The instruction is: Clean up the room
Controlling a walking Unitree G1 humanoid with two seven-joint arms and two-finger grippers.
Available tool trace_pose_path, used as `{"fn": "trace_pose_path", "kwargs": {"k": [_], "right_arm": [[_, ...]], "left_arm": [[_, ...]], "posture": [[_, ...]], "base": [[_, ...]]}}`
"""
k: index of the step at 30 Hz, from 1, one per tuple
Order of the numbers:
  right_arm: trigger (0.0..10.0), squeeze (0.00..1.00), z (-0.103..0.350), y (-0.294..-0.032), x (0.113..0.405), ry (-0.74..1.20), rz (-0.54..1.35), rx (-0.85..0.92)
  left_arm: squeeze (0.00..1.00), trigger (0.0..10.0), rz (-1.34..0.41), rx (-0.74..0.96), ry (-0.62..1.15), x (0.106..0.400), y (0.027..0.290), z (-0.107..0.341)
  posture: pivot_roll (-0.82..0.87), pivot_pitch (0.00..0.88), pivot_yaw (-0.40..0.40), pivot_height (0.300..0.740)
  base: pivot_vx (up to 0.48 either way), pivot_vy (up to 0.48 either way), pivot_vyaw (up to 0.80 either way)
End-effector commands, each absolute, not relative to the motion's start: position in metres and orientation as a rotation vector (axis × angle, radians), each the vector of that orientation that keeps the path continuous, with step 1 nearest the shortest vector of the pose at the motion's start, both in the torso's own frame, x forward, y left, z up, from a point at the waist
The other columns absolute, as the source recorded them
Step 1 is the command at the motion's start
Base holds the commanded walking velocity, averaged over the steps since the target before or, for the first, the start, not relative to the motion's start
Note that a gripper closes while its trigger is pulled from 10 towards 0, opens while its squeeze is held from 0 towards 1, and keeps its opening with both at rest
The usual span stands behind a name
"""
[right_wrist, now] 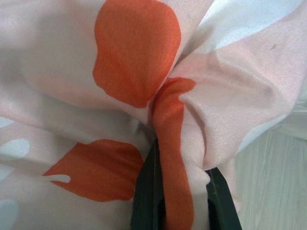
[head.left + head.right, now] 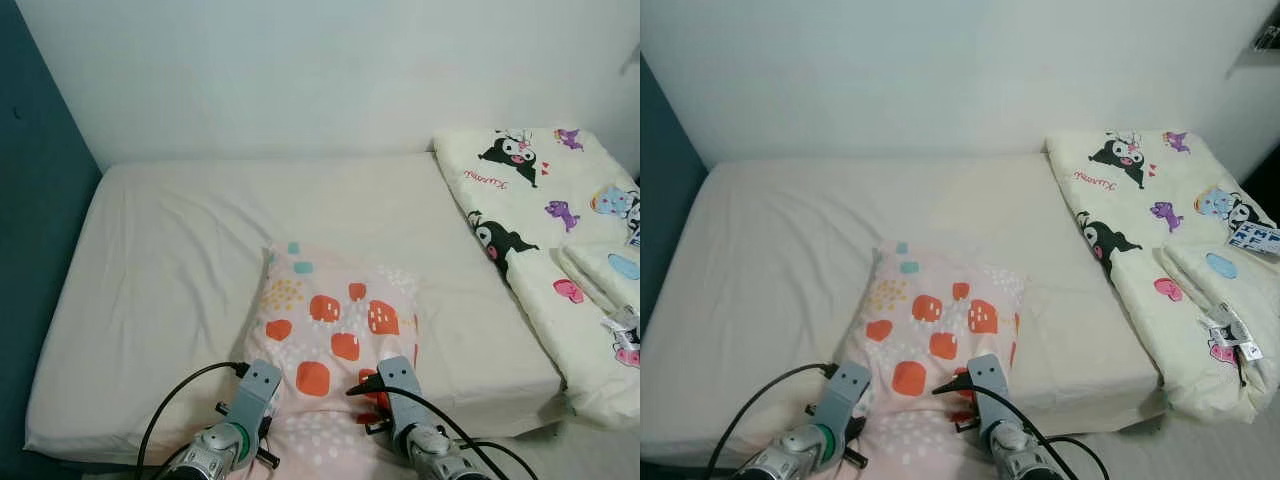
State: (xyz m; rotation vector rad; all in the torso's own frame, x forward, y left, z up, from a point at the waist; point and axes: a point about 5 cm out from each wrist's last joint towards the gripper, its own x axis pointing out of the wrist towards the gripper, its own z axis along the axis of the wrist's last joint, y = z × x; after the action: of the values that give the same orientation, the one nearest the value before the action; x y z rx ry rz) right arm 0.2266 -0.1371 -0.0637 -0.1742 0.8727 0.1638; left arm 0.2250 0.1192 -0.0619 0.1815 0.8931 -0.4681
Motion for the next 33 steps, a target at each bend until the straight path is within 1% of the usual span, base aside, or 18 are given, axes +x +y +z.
{"fn": "trace_pose_path", "kwargs": {"k": [1,15,25,28,31,33], "right_arm": [[10.0,0.0,-0.077,-0.141,0.206,0.961,0.16,-0.186],[10.0,0.0,-0.08,-0.144,0.199,0.969,0.156,-0.207],[10.0,0.0,-0.079,-0.143,0.201,0.965,0.154,-0.205],[10.0,0.0,-0.078,-0.138,0.203,0.958,0.147,-0.187],[10.0,0.0,-0.078,-0.136,0.204,0.956,0.146,-0.18],[10.0,0.0,-0.077,-0.132,0.205,0.946,0.136,-0.158]], "left_arm": [[0.0,10.0,-0.481,0.201,0.975,0.206,0.122,-0.074],[0.0,10.0,-0.472,0.212,0.983,0.2,0.123,-0.077],[0.0,10.0,-0.465,0.212,0.979,0.204,0.124,-0.075],[0.0,10.0,-0.445,0.23,0.964,0.211,0.134,-0.072],[0.0,10.0,-0.441,0.235,0.96,0.213,0.136,-0.071],[0.0,10.0,-0.445,0.246,0.958,0.215,0.141,-0.069]], "posture": [[0.0,0.0,-0.003,0.74],[0.0,0.0,-0.007,0.74],[0.01,0.0,-0.008,0.74],[0.03,0.0,0.027,0.74],[0.03,0.0,0.033,0.74],[0.04,0.0,0.066,0.74]], "base": [[0.0,0.0,0.0],[0.0,0.0,0.0],[0.0,0.0,0.0],[0.0,0.0,0.0],[0.0,0.0,0.0],[0.0,0.0,0.0]]}}
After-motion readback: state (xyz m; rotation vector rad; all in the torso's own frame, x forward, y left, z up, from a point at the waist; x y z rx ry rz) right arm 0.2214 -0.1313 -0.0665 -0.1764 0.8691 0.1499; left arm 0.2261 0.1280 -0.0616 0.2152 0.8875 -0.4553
